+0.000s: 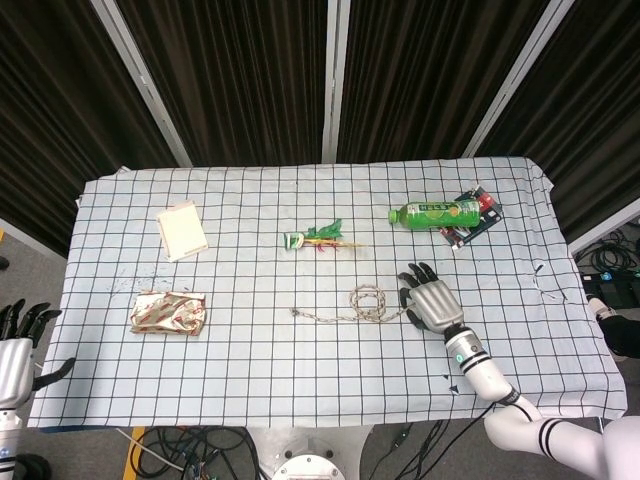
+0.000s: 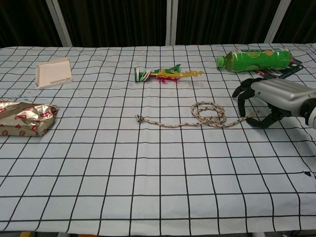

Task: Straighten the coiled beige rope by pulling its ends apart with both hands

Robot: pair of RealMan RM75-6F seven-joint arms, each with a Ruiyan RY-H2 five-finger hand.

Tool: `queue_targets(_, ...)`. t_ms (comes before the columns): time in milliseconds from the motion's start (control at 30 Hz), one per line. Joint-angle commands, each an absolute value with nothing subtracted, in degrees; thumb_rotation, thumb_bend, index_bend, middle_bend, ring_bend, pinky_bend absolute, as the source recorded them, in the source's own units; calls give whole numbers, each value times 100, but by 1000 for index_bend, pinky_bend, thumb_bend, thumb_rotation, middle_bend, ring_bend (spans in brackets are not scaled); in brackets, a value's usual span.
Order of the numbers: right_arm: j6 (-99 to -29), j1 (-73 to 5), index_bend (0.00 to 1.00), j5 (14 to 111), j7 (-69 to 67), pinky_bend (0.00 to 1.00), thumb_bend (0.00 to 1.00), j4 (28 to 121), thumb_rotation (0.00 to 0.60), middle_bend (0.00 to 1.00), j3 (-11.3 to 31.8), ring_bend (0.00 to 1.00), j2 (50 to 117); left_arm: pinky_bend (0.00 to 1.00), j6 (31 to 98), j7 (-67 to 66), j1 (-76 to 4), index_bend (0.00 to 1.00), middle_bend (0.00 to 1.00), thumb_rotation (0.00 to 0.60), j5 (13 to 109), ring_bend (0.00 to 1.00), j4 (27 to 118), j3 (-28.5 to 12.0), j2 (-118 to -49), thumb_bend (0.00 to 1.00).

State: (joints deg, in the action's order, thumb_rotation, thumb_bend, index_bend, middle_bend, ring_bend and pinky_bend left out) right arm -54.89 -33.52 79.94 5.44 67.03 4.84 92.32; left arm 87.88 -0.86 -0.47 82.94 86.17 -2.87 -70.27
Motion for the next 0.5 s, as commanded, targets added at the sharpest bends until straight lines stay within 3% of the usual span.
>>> queue_targets(33,-5519,-3343,551,7983,555,0,363,6696,600,185,491,0,9244,0,8787,-87,-46,240,145,600,8298,1,8612,-284,-7028,128)
queue_targets(500,-5667,-3317,641,7871,929,0,477,7011,600,209,556,0,9142,0,8675,-121,-313,240,145,600,8641,1,8615,-319,-6917,128)
